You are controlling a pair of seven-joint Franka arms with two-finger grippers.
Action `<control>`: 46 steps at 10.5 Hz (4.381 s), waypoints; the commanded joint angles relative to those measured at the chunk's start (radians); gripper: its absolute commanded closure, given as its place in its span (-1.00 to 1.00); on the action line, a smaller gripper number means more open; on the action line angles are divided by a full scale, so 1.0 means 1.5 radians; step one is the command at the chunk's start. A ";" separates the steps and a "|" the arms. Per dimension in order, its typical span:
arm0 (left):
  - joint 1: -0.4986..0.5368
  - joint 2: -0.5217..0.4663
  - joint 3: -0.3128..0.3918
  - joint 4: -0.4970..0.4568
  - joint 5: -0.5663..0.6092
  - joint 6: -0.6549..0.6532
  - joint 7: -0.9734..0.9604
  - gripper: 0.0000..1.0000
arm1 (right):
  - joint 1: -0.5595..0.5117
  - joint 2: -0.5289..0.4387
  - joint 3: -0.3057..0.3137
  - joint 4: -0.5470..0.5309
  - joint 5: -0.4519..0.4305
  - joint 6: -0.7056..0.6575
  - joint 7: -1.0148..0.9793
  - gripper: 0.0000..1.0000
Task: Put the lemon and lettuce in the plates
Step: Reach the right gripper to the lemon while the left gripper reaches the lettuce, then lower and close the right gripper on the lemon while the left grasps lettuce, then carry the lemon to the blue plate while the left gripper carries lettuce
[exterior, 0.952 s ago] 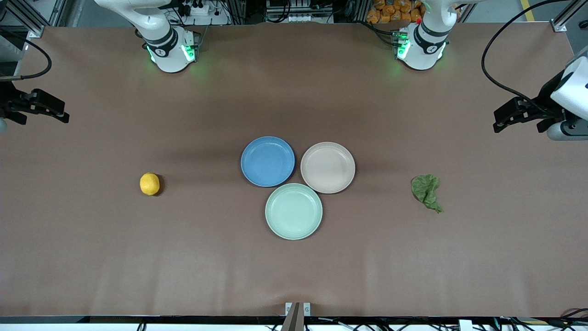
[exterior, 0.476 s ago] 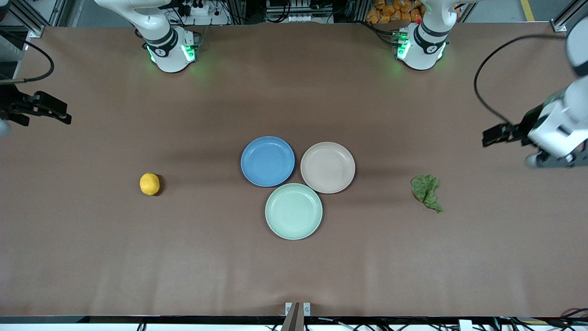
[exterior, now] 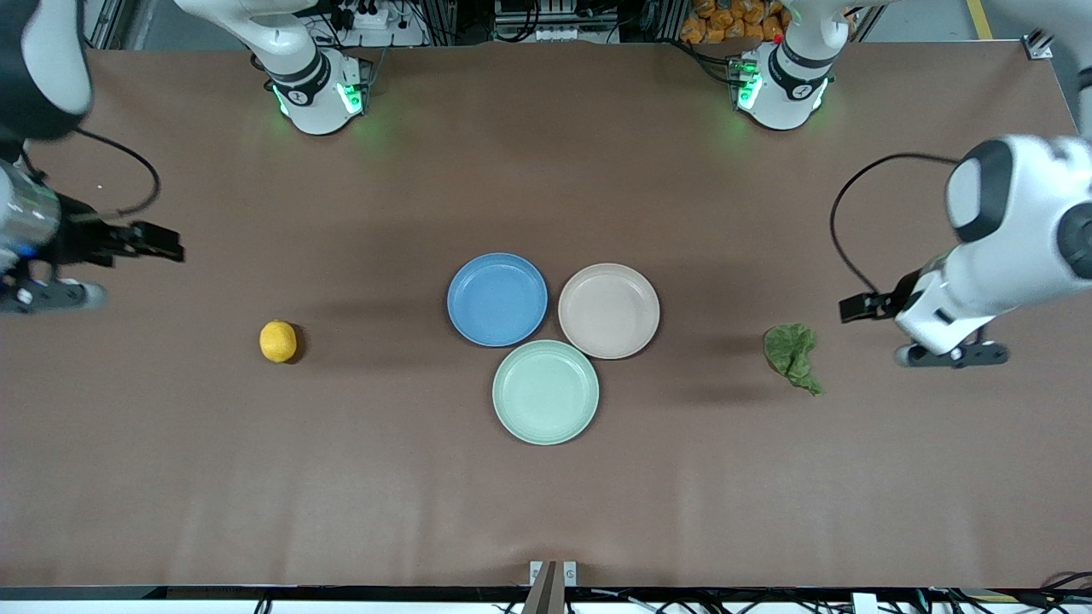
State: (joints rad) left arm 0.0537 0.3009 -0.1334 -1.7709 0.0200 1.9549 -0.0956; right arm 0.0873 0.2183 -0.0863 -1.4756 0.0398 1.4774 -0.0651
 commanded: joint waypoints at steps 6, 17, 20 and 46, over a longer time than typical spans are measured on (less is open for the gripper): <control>0.000 0.144 -0.002 -0.056 0.003 0.168 0.003 -1.00 | -0.007 0.098 -0.002 -0.075 0.029 0.154 -0.020 -1.00; -0.022 0.210 0.002 -0.050 0.037 0.217 -0.022 1.00 | -0.017 0.140 -0.003 -0.392 0.024 0.654 -0.078 -1.00; -0.030 0.191 0.001 -0.049 0.071 0.209 -0.072 1.00 | -0.015 0.161 -0.002 -0.424 0.024 0.725 -0.078 -1.00; -0.199 0.198 -0.131 0.126 0.059 0.060 -0.563 1.00 | 0.392 0.209 0.003 -0.241 0.040 0.574 0.325 0.64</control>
State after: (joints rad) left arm -0.2090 0.5621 -0.3346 -1.6316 0.0968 2.0509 -0.8714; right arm 0.6428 0.4704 -0.0730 -1.9012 0.0801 2.3425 0.4137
